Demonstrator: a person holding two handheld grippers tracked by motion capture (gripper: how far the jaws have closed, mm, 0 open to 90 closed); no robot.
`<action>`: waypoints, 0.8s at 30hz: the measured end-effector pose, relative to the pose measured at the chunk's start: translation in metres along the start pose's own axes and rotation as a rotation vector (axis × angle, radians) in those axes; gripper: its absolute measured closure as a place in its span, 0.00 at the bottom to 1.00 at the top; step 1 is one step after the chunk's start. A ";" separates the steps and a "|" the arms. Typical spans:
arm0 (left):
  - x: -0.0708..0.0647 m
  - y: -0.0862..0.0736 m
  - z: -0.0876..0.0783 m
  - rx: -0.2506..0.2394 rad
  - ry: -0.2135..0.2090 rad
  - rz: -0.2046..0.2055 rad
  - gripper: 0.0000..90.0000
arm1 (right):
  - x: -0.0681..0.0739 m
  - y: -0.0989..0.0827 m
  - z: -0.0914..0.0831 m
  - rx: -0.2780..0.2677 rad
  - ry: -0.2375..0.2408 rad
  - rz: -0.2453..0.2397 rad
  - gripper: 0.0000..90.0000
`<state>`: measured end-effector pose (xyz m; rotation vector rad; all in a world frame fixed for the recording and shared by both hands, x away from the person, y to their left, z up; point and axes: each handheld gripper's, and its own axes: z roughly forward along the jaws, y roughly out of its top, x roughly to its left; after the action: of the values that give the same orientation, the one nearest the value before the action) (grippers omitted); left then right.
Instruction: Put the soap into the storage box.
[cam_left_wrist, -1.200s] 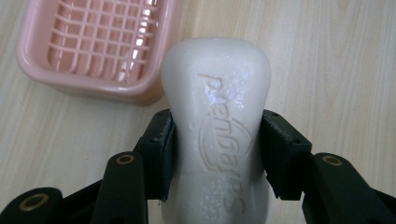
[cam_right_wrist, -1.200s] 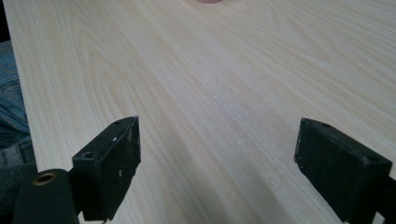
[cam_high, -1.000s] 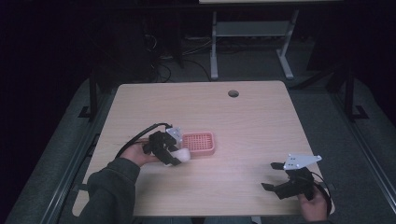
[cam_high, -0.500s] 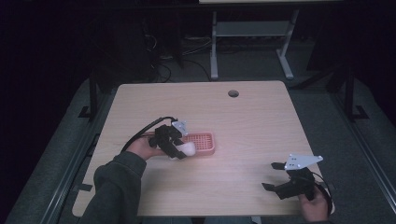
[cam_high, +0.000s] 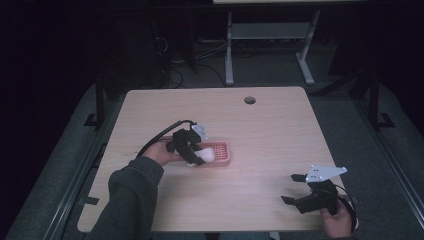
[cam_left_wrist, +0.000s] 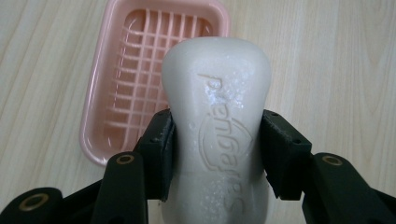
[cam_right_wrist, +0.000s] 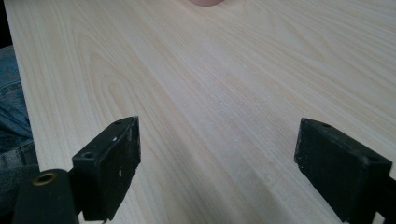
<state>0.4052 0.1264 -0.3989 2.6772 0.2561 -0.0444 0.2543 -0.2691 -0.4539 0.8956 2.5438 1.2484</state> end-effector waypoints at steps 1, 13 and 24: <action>0.001 0.001 0.001 0.000 -0.002 0.000 0.55 | 0.000 0.000 0.000 0.000 0.001 0.000 0.16; 0.015 0.017 0.014 0.009 0.000 0.009 0.55 | -0.001 -0.001 0.000 0.002 0.001 0.001 0.16; 0.022 0.023 0.024 0.023 0.012 0.005 0.55 | -0.001 -0.001 0.000 -0.001 0.007 -0.005 0.16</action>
<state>0.4313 0.0994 -0.4127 2.7021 0.2537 -0.0296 0.2542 -0.2703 -0.4550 0.8857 2.5490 1.2534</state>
